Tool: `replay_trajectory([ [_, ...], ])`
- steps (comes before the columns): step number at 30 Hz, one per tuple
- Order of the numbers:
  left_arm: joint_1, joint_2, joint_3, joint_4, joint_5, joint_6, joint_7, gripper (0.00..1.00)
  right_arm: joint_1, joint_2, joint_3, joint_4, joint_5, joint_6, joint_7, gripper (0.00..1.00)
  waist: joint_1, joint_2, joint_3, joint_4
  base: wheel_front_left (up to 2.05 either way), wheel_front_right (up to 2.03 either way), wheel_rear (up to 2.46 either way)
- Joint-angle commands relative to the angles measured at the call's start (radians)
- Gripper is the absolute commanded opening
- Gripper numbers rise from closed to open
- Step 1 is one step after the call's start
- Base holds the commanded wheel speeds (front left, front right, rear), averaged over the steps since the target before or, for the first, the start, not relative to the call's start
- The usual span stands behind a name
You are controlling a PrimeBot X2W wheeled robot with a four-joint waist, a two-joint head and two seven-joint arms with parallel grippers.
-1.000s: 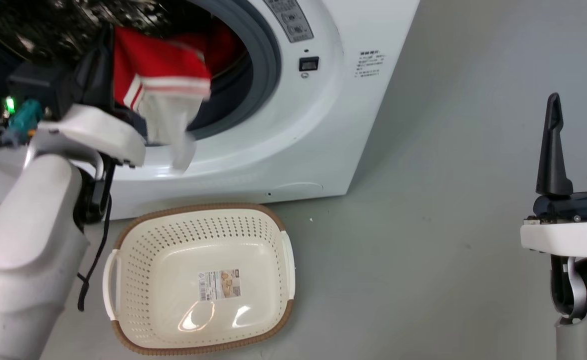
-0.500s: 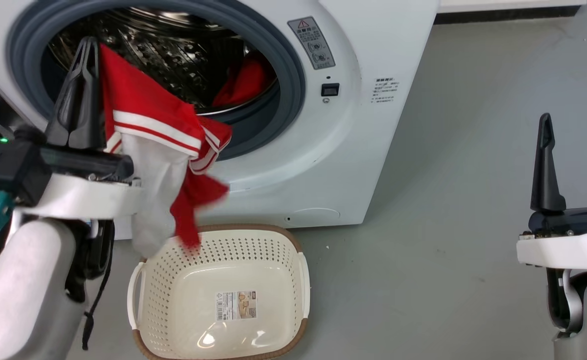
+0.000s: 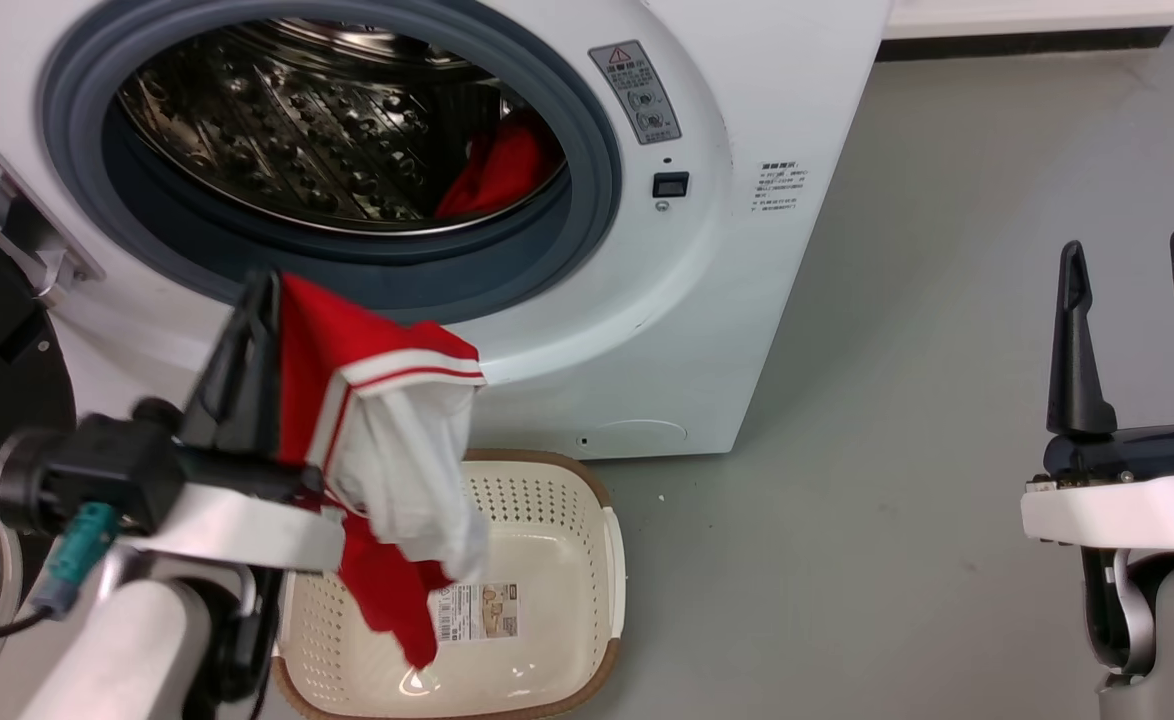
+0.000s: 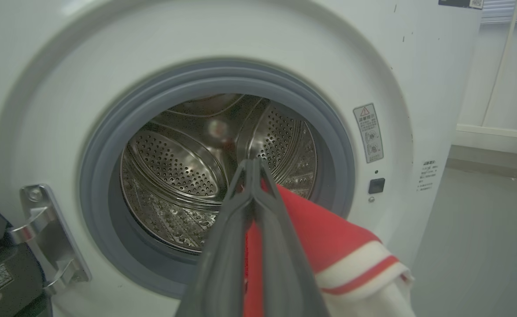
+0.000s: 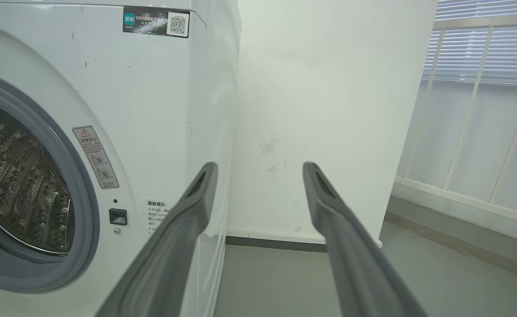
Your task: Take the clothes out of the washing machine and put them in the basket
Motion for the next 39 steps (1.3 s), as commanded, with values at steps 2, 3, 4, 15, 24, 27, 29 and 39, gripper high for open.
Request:
replay_trajectory([
  [2, 0.028, -0.007, -0.015, 0.031, -0.006, -0.01, -0.003, 0.0, 0.001, 0.001, 0.002, -0.007, 0.009, -0.001, -0.002, 1.0, 0.0001, 0.0, 0.015, -0.006, 0.0, 0.0, 0.0],
  [3, 0.038, -0.015, -0.022, 0.052, -0.012, -0.016, -0.005, 0.0, 0.0, 0.001, 0.002, -0.008, 0.007, -0.001, -0.002, 1.0, 0.0001, 0.0, 0.021, -0.007, 0.0, 0.0, 0.0],
  [4, 0.044, -0.02, -0.034, 0.074, -0.013, -0.023, -0.006, 0.0, -0.002, 0.001, 0.002, -0.01, 0.004, -0.001, -0.002, 1.0, 0.0001, 0.0, 0.029, -0.009, 0.0, 0.0, 0.0],
  [15, -0.069, -0.12, -0.09, 0.464, -0.032, -0.125, -0.033, 0.0, -0.048, 0.002, -0.007, -0.045, -0.03, -0.001, -0.002, 1.0, 0.0001, 0.0, 0.186, -0.034, 0.0, 0.0, 0.0],
  [24, -0.264, -0.187, -0.118, 0.819, 0.008, -0.227, -0.044, 0.0, -0.105, 0.002, -0.005, -0.083, -0.02, -0.001, -0.002, 1.0, 0.0001, 0.0, 0.362, -0.07, 0.0, 0.0, 0.0],
  [27, -0.323, -0.202, -0.129, 0.923, 0.022, -0.252, -0.045, 0.0, -0.117, 0.001, -0.002, -0.093, -0.012, -0.001, -0.002, 1.0, 0.0001, 0.0, 0.41, -0.083, 0.0, 0.0, 0.0],
  [29, -0.357, -0.213, -0.134, 0.986, 0.032, -0.264, -0.046, 0.0, -0.118, 0.002, -0.001, -0.097, -0.008, -0.001, -0.002, 1.0, 0.0001, 0.0, 0.438, -0.092, 0.0, 0.0, 0.0],
  [39, -0.469, -0.258, -0.116, 1.236, 0.028, -0.291, -0.044, 0.0, -0.147, 0.001, -0.01, -0.112, 0.003, -0.001, -0.002, 1.0, 0.0001, 0.0, 0.52, -0.124, 0.0, 0.0, 0.0],
])
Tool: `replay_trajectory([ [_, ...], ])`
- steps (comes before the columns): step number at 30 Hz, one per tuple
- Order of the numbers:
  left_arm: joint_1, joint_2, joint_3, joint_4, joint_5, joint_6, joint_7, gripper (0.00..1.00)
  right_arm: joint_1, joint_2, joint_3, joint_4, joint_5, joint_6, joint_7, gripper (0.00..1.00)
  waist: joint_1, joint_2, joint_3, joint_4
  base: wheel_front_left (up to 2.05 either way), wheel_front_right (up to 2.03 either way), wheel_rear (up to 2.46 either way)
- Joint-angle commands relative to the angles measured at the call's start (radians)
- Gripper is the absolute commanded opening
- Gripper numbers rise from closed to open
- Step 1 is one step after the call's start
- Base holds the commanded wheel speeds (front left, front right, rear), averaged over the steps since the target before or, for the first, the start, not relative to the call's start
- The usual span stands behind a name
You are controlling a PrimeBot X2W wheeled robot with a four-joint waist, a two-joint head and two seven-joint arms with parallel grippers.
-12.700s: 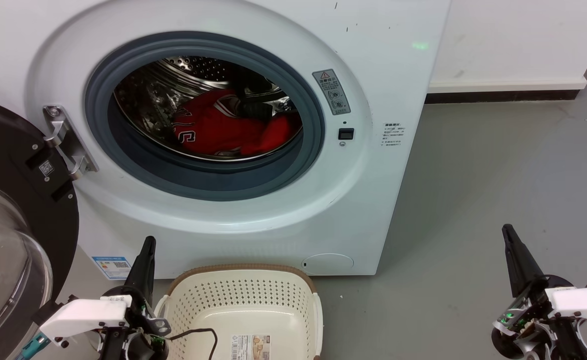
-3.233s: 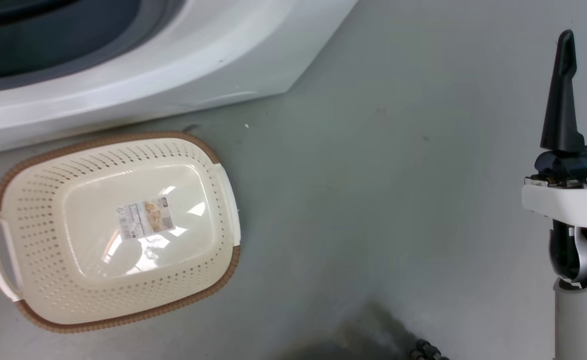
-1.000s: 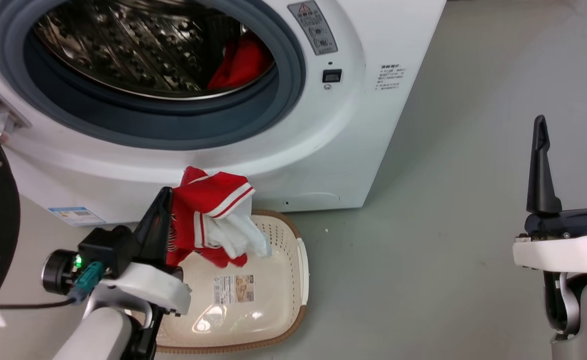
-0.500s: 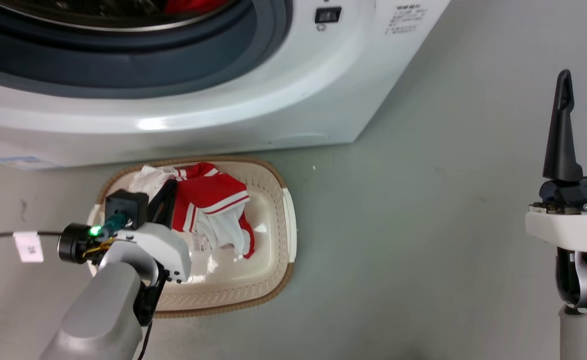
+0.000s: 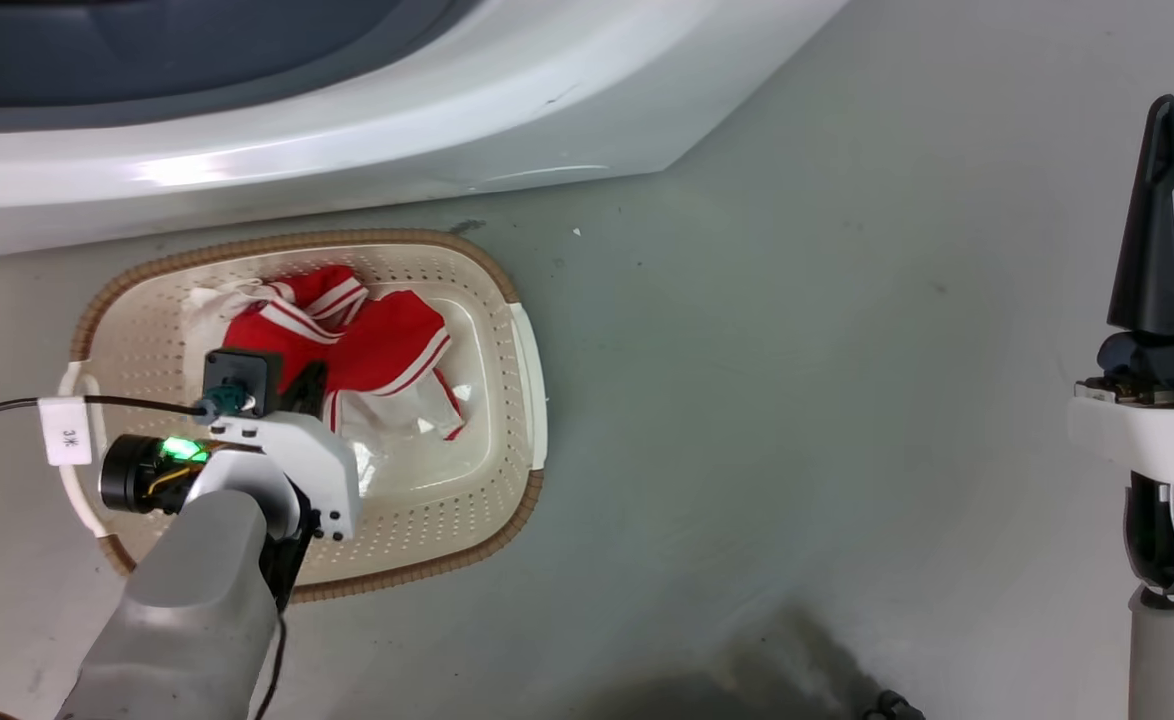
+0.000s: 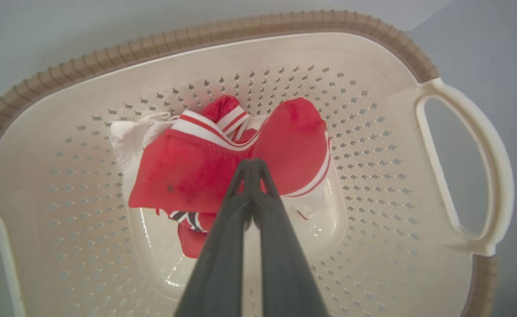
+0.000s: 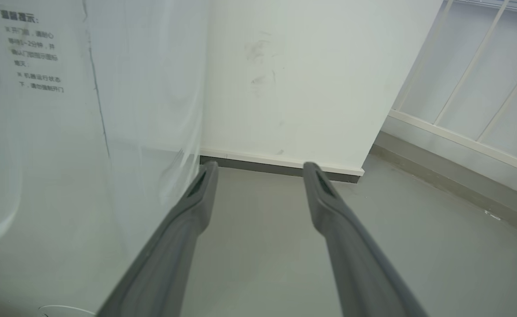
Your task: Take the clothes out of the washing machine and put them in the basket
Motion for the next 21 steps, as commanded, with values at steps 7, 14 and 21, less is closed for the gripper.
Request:
replay_trajectory([
  [7, -0.007, -0.017, 0.01, 0.026, 0.023, -0.004, -0.002, 0.44, -0.013, 0.002, -0.014, 0.014, 0.023, -0.001, -0.002, 1.0, -0.0002, -0.0001, -0.014, 0.001, 0.0, 0.0, 0.0],
  [14, 0.027, -0.027, 0.044, -0.009, 0.029, -0.001, -0.003, 1.0, -0.002, 0.002, -0.015, 0.029, 0.012, -0.001, -0.002, 1.0, -0.0002, -0.0001, -0.077, 0.029, 0.0, 0.0, 0.0],
  [21, 0.111, -0.024, 0.119, -0.159, 0.059, 0.006, -0.003, 1.0, 0.024, 0.001, -0.014, 0.05, -0.005, -0.001, -0.002, 1.0, -0.0002, -0.0001, -0.177, 0.057, 0.0, 0.0, 0.0],
])
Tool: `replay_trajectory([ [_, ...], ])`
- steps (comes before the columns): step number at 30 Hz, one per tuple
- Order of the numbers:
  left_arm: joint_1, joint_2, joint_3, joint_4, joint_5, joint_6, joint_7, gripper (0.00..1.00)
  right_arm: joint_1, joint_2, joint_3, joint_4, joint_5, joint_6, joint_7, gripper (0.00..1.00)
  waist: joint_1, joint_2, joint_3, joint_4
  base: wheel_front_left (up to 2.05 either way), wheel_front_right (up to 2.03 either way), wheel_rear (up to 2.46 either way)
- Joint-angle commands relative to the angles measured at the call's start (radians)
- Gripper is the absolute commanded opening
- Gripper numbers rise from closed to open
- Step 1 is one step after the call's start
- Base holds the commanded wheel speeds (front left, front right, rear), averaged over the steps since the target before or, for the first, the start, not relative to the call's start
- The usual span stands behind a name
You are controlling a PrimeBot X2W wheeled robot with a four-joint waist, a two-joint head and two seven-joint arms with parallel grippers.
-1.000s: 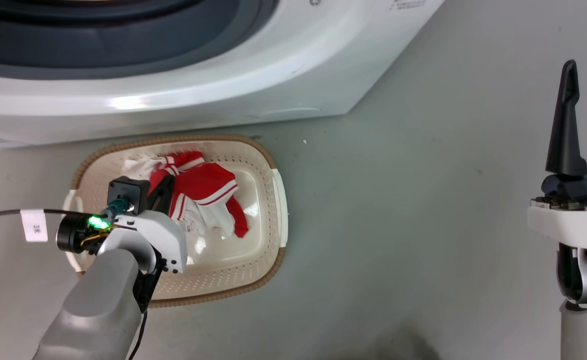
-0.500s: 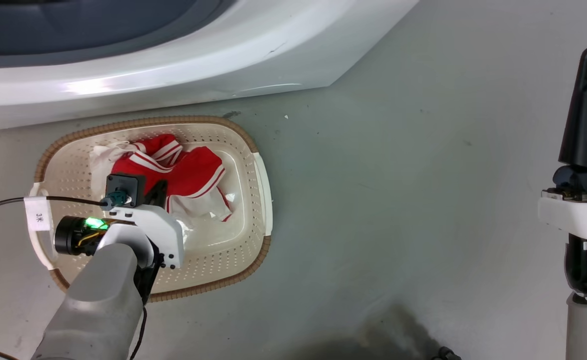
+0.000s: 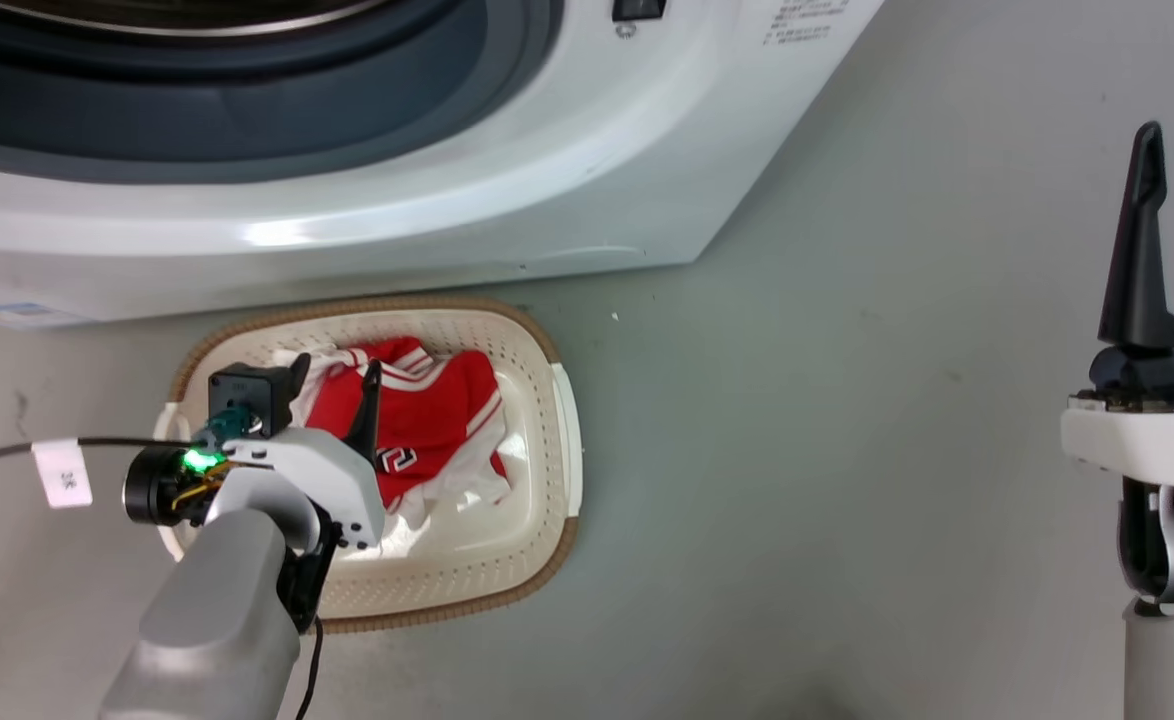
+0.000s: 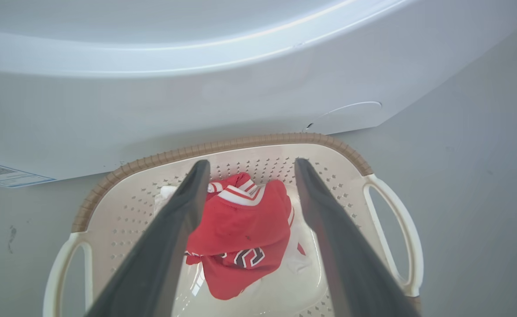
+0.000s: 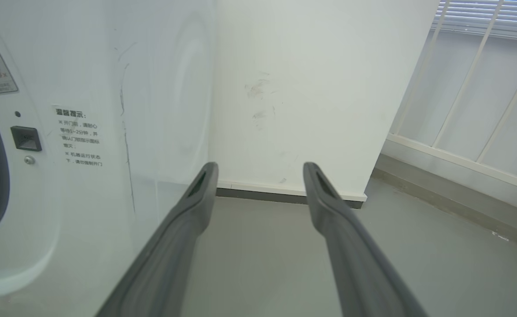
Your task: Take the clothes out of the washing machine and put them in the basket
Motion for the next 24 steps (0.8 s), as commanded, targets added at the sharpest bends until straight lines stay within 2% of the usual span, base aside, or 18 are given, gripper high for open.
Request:
replay_trajectory([
  [1, 0.027, 0.003, 0.008, -0.016, 0.007, 0.003, -0.002, 1.0, 0.018, 0.001, 0.0, 0.003, -0.004, -0.001, -0.002, 1.0, 0.0, -0.0001, -0.04, 0.016, 0.0, 0.0, 0.0],
  [14, 0.246, -0.034, 0.219, -0.373, 0.1, 0.01, -0.003, 1.0, 0.078, 0.001, -0.007, 0.031, -0.004, -0.001, -0.002, 1.0, 0.0, -0.0001, -0.18, 0.041, 0.0, 0.0, 0.0],
  [20, 0.291, -0.05, 0.265, -0.498, 0.139, -0.002, -0.003, 1.0, 0.099, 0.001, -0.001, 0.043, 0.006, -0.001, -0.002, 1.0, 0.0, -0.0001, -0.202, 0.034, 0.0, 0.0, 0.0],
  [24, 0.276, -0.035, 0.274, -0.54, 0.156, -0.014, -0.002, 1.0, 0.107, 0.001, 0.002, 0.044, 0.014, -0.001, -0.002, 1.0, 0.0, -0.0001, -0.203, 0.026, 0.0, 0.0, 0.0],
])
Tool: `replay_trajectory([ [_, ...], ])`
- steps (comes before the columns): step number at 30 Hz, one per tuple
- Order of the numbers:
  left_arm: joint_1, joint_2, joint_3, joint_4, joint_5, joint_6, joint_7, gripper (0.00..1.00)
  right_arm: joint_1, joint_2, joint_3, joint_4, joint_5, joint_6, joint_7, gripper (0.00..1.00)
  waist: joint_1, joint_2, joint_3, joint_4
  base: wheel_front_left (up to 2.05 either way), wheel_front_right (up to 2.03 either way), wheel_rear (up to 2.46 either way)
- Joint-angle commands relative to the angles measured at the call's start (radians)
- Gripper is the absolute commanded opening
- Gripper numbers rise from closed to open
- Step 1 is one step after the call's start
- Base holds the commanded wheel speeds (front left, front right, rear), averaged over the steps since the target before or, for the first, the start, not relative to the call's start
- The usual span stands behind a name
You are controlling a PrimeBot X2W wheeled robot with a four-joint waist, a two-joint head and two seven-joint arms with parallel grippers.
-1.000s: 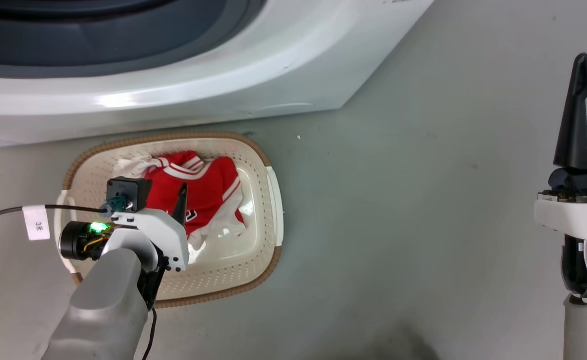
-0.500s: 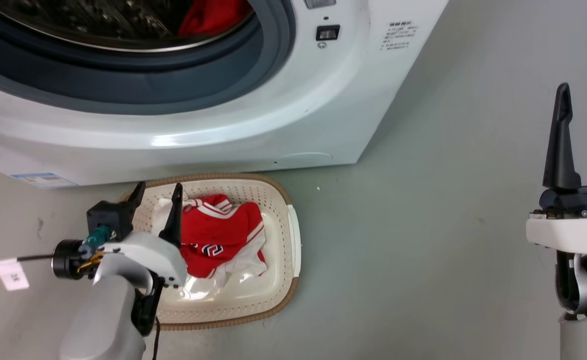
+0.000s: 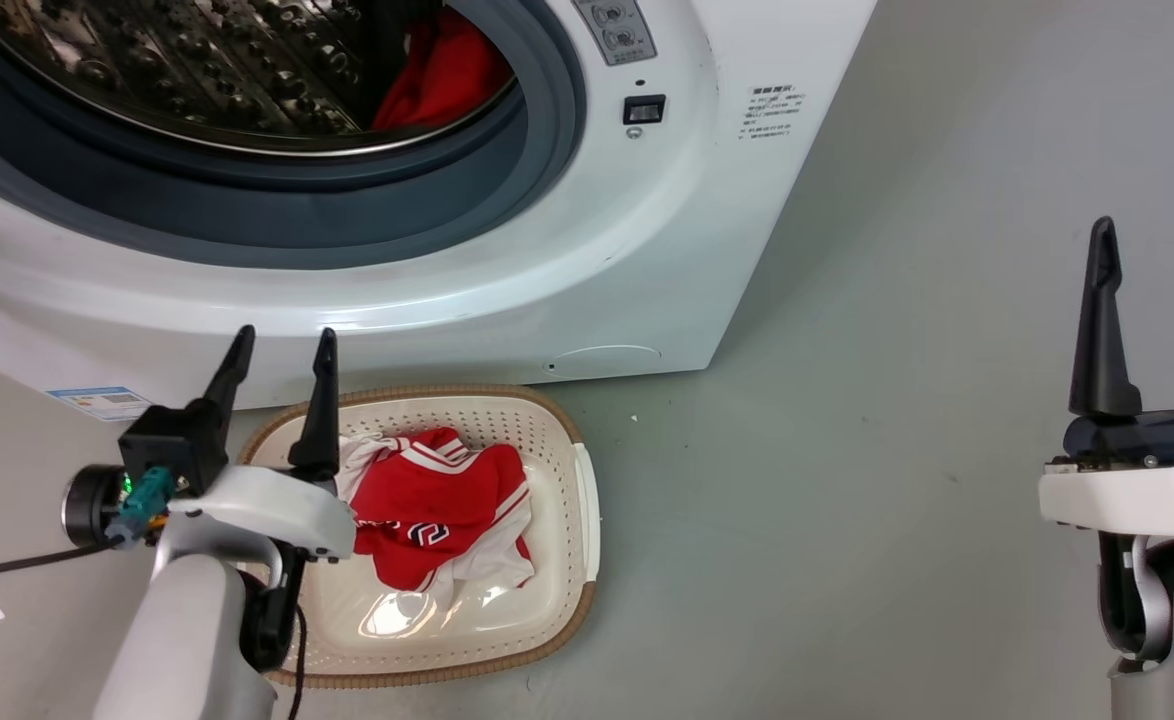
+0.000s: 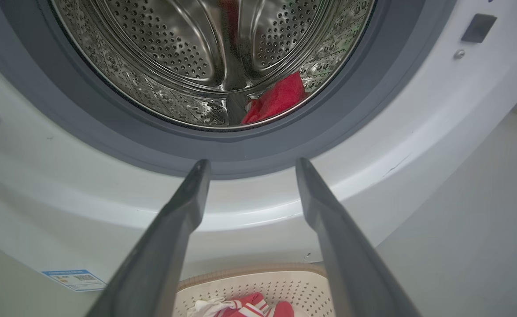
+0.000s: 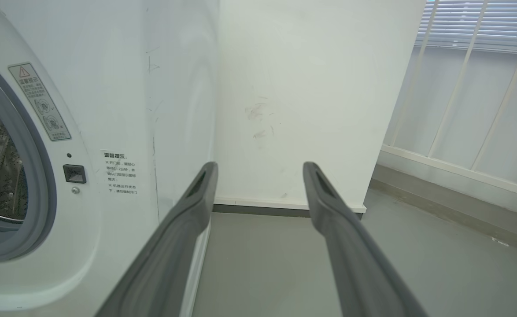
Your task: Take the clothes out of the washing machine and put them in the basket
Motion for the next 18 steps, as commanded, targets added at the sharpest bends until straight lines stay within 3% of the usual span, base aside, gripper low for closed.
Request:
replay_trajectory([
  [1, -0.016, 0.008, 0.003, -0.009, 0.002, -0.008, -0.003, 1.0, 0.007, 0.002, 0.007, 0.001, -0.005, -0.001, -0.002, 1.0, 0.0002, 0.0, 0.006, -0.007, 0.0, 0.0, 0.0],
  [10, -0.185, 0.061, -0.025, -0.04, -0.054, -0.037, 0.11, 1.0, -0.018, 0.002, 0.002, -0.018, 0.016, -0.001, -0.002, 1.0, 0.0002, 0.0, 0.094, -0.04, 0.0, 0.0, 0.0],
  [18, -0.445, 0.171, -0.069, -0.008, -0.11, -0.049, 0.258, 1.0, -0.058, 0.002, 0.014, -0.061, 0.052, -0.001, -0.002, 1.0, 0.0002, 0.0, 0.231, -0.092, 0.0, 0.0, 0.0],
])
